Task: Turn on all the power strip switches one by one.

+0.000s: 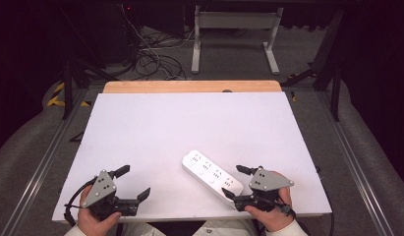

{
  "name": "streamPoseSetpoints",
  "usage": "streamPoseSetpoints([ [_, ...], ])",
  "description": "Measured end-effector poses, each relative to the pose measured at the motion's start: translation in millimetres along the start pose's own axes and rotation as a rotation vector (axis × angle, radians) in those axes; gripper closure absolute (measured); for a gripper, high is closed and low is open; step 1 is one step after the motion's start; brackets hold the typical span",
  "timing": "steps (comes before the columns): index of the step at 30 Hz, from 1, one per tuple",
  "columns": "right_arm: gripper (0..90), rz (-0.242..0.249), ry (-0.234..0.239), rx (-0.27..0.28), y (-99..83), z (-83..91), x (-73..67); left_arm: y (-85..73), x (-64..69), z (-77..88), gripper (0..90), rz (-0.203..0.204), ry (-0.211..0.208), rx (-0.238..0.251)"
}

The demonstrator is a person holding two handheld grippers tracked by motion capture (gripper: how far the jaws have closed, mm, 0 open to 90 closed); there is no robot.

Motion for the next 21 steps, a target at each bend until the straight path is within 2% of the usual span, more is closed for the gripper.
streamPoseSetpoints([
  [15, 22.2, 0.010, 0.003, 0.015, 9.9, 3.4, 0.2, -0.5, 0.3, 0.5, 6.2, -0.012, 0.007, -0.003],
  [17, 25.8, 0.018, 0.007, 0.009, 12.0, 3.7, 0.2, -0.4, 0.8, 0.2, 6.4, -0.012, 0.005, -0.002],
  [21, 40.5, 0.033, 0.029, -0.013, 18.3, 6.6, 1.4, -0.9, 0.9, 0.0, 6.6, -0.010, 0.008, -0.005],
])
Point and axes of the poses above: each handheld gripper's, and its own axes: z roughly backward along the jaws, y roughly out of its top, x roughly to its right, the point moved 10 cm from there along -z, roughly forward along the jaws, and after that the axes turned 6 degrees about z, right-handed, at the moved point
